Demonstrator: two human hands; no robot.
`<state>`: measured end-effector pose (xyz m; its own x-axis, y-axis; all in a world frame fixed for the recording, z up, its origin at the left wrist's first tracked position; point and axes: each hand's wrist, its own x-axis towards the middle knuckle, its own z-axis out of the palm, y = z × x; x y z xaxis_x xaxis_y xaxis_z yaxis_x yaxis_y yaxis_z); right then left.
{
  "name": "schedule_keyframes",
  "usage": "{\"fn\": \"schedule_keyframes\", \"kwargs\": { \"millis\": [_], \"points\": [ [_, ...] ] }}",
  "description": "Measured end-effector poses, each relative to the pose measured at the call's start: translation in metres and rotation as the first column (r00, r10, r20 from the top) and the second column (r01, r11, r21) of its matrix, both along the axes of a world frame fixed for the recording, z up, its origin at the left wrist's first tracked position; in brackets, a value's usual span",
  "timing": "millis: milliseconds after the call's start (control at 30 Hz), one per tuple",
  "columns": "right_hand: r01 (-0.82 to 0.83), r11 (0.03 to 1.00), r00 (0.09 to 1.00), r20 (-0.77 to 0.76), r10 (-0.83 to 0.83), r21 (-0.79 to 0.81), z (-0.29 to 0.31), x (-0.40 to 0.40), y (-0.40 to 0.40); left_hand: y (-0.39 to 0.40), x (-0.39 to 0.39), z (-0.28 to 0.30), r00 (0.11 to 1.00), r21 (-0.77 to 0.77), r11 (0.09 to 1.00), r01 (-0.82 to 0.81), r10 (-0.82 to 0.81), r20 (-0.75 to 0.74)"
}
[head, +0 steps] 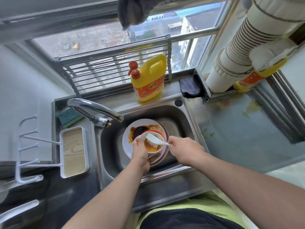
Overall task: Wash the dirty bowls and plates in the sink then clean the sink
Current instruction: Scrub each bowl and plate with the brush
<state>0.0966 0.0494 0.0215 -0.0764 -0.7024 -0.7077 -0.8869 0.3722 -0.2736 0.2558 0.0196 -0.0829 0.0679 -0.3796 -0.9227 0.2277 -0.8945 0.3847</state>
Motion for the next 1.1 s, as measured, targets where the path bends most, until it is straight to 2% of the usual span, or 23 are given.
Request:
{"fn": "schedule_keyframes", "kwargs": {
  "millis": [33,100,167,200,267,333,367,400,500,567,633,700,733,767,833,900,933,967,1033,1100],
  "points": [
    [-0.007,1.000,1.000,0.009,0.007,0.016,0.004,-0.006,0.004,-0.004,0.003,-0.002,0.998,-0.021,0.999,0.037,-0.036,0.043],
    [0.057,0.993,0.984,0.165,-0.074,0.104,0.014,-0.004,0.008,-0.007,0.005,-0.006,0.995,-0.027,0.997,0.069,-0.067,0.076],
    [0.185,0.964,0.921,0.307,-0.238,0.193,0.013,0.009,0.002,-0.002,0.000,-0.002,0.999,0.000,0.999,0.034,-0.034,0.034],
    [0.227,0.958,0.906,0.324,-0.273,0.174,0.007,0.013,-0.001,0.002,-0.002,0.001,1.000,0.008,1.000,0.018,-0.018,0.010],
    [0.194,0.979,0.955,0.218,-0.201,0.056,-0.002,0.009,-0.007,0.003,-0.004,0.003,1.000,-0.027,1.000,0.016,-0.016,-0.002],
    [0.024,1.000,1.000,-0.008,-0.024,-0.019,-0.008,-0.009,-0.002,-0.005,-0.001,0.002,0.997,-0.086,0.994,0.063,-0.060,0.046],
    [-0.016,1.000,0.999,-0.051,0.015,-0.020,-0.008,-0.015,0.003,-0.011,0.001,0.004,0.993,-0.109,0.990,0.094,-0.086,0.079],
    [0.003,1.000,1.000,-0.010,-0.003,-0.006,-0.004,-0.016,0.007,-0.015,0.002,0.006,0.989,-0.122,0.985,0.118,-0.106,0.101],
    [0.139,0.981,0.951,0.259,-0.170,0.136,0.005,-0.002,-0.002,-0.012,-0.001,0.007,0.985,-0.111,0.984,0.138,-0.125,0.119],
    [0.191,0.963,0.919,0.310,-0.244,0.192,0.005,0.004,-0.020,-0.003,-0.002,0.009,0.978,-0.099,0.979,0.177,-0.164,0.129],
    [0.116,0.985,0.956,0.255,-0.145,0.126,0.003,-0.003,-0.032,0.000,0.000,0.008,0.970,-0.114,0.968,0.223,-0.208,0.129],
    [-0.123,0.992,0.992,0.004,0.123,-0.012,-0.003,-0.022,-0.033,-0.004,0.005,0.004,0.963,-0.145,0.956,0.255,-0.236,0.131],
    [-0.233,0.972,0.966,-0.125,0.226,-0.038,-0.007,-0.030,-0.028,-0.007,0.008,0.003,0.960,-0.154,0.951,0.269,-0.251,0.126],
    [-0.279,0.959,0.946,-0.186,0.265,-0.052,-0.010,-0.035,-0.021,-0.012,0.010,0.003,0.955,-0.150,0.947,0.286,-0.268,0.127],
    [-0.236,0.969,0.967,-0.115,0.227,-0.069,-0.013,-0.034,-0.006,-0.021,0.014,0.006,0.966,-0.149,0.956,0.254,-0.241,0.097],
    [-0.070,0.997,0.990,0.122,0.075,-0.039,-0.009,-0.018,0.003,-0.027,0.012,0.012,0.985,-0.144,0.975,0.172,-0.167,0.048],
    [-0.003,0.999,0.979,0.202,0.010,-0.035,-0.009,-0.008,0.003,-0.027,0.009,0.012,0.991,-0.128,0.982,0.136,-0.133,0.032],
    [0.014,0.998,0.978,0.208,-0.001,-0.060,-0.010,0.000,0.000,-0.024,0.007,0.011,0.995,-0.105,0.990,0.099,-0.098,0.010],
    [-0.118,0.985,0.993,0.016,0.121,-0.123,-0.013,0.008,-0.011,-0.017,0.004,0.007,0.998,-0.044,0.997,0.068,-0.068,-0.013],
    [-0.286,0.950,0.942,-0.219,0.255,-0.123,-0.015,0.002,-0.012,-0.016,0.007,0.003,0.994,-0.025,0.994,0.109,-0.109,0.007]
  ]
}}
